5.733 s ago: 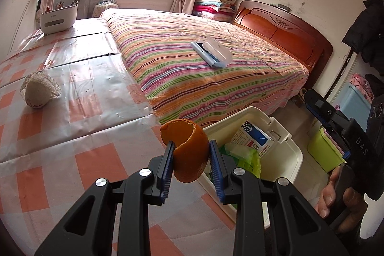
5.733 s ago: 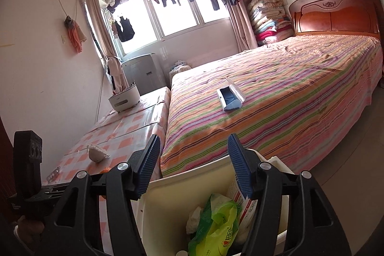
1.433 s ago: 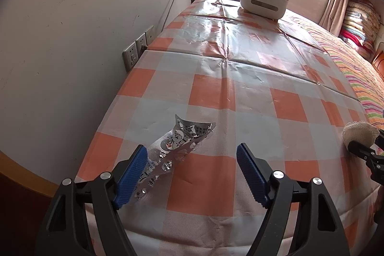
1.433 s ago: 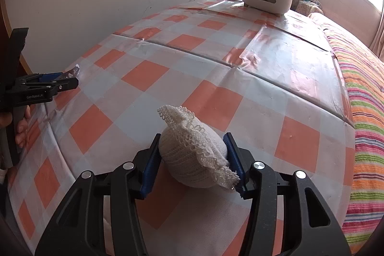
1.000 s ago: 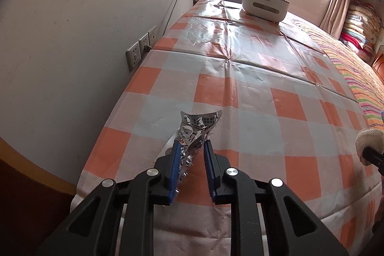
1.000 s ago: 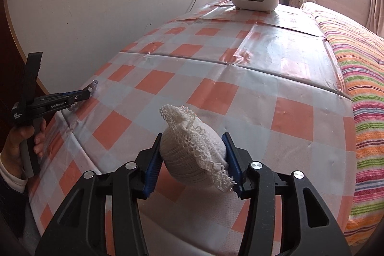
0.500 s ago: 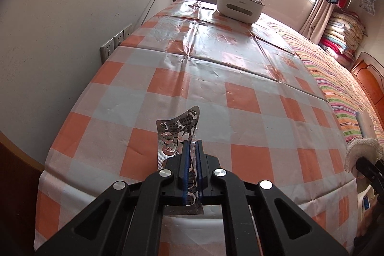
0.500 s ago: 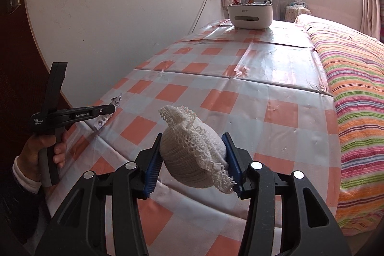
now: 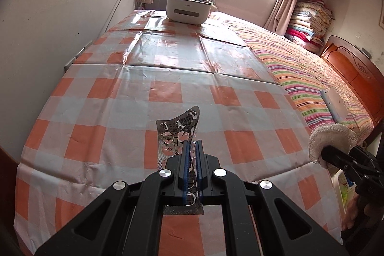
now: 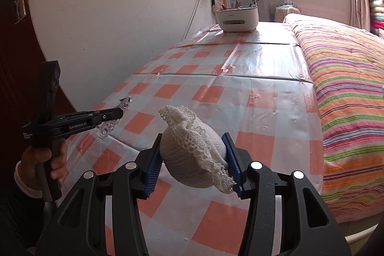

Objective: Collect trash
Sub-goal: 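Lift the blister pack and cloth ball and carry both over the cream bin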

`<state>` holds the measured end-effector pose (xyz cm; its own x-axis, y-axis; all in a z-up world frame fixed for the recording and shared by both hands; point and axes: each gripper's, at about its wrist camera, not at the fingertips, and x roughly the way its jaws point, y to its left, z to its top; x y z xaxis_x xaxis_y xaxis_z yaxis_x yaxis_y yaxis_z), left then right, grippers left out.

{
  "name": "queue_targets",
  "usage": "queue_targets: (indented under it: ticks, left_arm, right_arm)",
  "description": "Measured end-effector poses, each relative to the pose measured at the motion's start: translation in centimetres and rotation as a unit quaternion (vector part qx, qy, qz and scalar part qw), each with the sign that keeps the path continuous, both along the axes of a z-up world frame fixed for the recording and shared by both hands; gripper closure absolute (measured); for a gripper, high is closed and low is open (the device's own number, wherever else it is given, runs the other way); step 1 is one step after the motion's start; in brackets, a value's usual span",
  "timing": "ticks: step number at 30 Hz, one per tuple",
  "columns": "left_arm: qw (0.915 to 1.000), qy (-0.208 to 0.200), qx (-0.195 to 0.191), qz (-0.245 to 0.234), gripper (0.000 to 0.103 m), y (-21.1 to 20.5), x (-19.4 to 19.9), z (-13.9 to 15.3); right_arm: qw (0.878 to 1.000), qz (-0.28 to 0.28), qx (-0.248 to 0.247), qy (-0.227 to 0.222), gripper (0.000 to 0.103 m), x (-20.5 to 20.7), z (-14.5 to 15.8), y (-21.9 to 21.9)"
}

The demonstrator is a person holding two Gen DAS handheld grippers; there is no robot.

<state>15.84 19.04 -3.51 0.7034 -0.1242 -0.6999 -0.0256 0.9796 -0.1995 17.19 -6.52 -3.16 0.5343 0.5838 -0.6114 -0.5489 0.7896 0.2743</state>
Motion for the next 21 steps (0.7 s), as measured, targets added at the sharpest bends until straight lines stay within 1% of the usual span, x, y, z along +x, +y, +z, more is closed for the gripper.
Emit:
queue_targets:
  ticks: [9,15,21]
  left_arm:
    - [0.998,-0.013,0.001,-0.062,0.097,-5.3,-1.2,0.7]
    - [0.9938,-0.016,0.005,-0.109,0.097,-9.4,-2.1,0.7]
    - [0.9892,-0.012,0.002,-0.146,0.097,-12.6,-2.5,0.3]
  right_arm:
    - [1.0,-0.01,0.003,-0.01,0.056,-1.5,0.6,-1.7]
    - [0.999,-0.023,0.008,-0.023,0.056,-3.0,1.3,-3.6]
    - [0.999,-0.047,0.009,-0.023,0.056,-4.0,1.2,-6.5]
